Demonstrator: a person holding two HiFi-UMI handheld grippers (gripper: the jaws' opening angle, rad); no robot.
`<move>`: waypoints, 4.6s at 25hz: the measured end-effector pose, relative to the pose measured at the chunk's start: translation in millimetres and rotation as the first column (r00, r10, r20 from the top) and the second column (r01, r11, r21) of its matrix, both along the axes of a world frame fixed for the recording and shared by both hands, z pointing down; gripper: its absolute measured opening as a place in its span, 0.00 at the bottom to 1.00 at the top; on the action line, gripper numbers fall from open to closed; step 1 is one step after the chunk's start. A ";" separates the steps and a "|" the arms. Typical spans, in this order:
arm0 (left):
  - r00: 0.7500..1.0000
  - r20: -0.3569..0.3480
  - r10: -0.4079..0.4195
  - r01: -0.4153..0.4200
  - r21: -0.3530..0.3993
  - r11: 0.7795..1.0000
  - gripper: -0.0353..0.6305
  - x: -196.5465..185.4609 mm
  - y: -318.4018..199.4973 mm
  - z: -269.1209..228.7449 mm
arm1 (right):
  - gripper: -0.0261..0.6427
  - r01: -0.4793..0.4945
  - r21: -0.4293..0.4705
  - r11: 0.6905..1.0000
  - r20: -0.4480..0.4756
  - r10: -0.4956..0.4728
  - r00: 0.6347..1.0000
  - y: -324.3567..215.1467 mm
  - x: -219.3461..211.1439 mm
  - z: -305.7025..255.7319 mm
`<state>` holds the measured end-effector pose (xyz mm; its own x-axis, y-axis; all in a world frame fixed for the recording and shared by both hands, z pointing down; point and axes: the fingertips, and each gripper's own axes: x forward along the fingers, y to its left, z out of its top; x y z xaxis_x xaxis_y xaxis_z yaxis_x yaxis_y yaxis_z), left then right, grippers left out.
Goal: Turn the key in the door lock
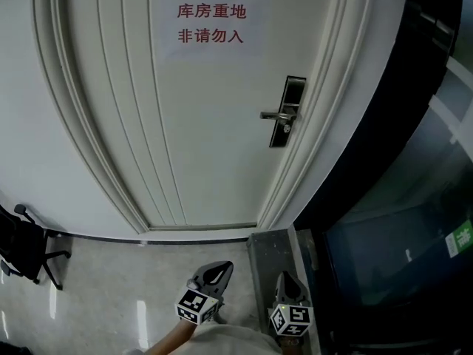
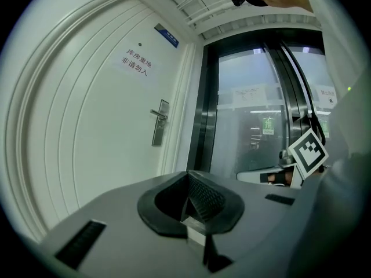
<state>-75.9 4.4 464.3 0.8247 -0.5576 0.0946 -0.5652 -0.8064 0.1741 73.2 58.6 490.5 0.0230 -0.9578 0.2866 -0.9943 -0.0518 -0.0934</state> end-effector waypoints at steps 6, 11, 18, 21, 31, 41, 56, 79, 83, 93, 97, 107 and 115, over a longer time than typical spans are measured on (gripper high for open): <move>1.000 -0.006 -0.001 0.001 -0.014 1.000 0.06 -21.9 -45.1 8.4 | 0.03 0.012 -0.026 1.000 0.001 -0.012 1.000 -40.4 -28.5 12.1; 1.000 -0.021 -0.002 0.001 -0.044 0.999 0.06 -19.8 -66.8 13.6 | 0.03 0.022 -0.059 0.998 -0.013 -0.023 1.000 -56.4 -29.4 17.9; 1.000 0.003 -0.012 0.012 -0.066 0.998 0.06 7.3 -105.2 27.8 | 0.03 0.017 -0.071 0.997 0.007 -0.017 1.000 -105.9 3.9 33.7; 1.000 0.009 -0.017 0.017 -0.049 0.999 0.06 23.8 -127.3 20.3 | 0.03 0.045 -0.058 0.997 -0.009 -0.046 0.999 -139.4 18.6 29.0; 0.994 0.042 -0.096 0.096 0.016 0.995 0.06 81.1 -213.8 -4.6 | 0.03 0.184 -0.013 0.983 -0.150 -0.183 0.972 -236.5 73.4 10.3; 0.995 0.005 -0.098 0.098 0.039 0.994 0.06 109.7 -266.0 -17.5 | 0.03 0.234 0.013 0.972 -0.218 -0.226 0.949 -291.8 91.2 -2.1; 1.000 -0.010 -0.006 0.007 0.057 0.998 0.06 125.6 -352.2 -43.7 | 0.03 0.234 -0.092 0.968 -0.858 -0.196 0.475 -380.3 90.6 -90.1; 0.995 -0.093 0.036 -0.032 0.041 0.999 0.06 139.3 -364.7 -48.0 | 0.23 0.162 -0.090 0.983 -0.995 -0.097 0.036 -470.7 110.3 -118.7; 0.995 -0.092 0.023 -0.020 0.029 0.999 0.06 136.5 -367.5 -43.9 | 0.21 0.156 -0.055 0.986 -0.992 -0.072 0.107 -473.1 109.3 -121.3; 0.997 -0.076 0.016 -0.016 0.009 1.000 0.06 137.8 -367.3 -34.4 | 0.06 0.119 0.012 0.993 -0.933 -0.031 0.358 -473.3 112.0 -125.3; 0.996 -0.088 0.014 -0.013 0.015 1.000 0.06 144.0 -367.5 -40.3 | 0.06 0.079 0.062 0.995 -0.790 0.001 0.613 -475.2 113.5 -129.8; 0.999 -0.036 -0.007 0.007 0.020 1.000 0.06 150.5 -363.2 -33.0 | 0.06 -0.007 0.128 0.992 -0.041 0.013 0.999 -478.4 125.8 -127.4; 0.998 0.054 -0.033 0.032 0.024 0.999 0.06 148.0 -351.1 -29.2 | 0.06 -0.086 0.150 0.985 0.553 -0.011 0.833 -478.7 131.9 -124.4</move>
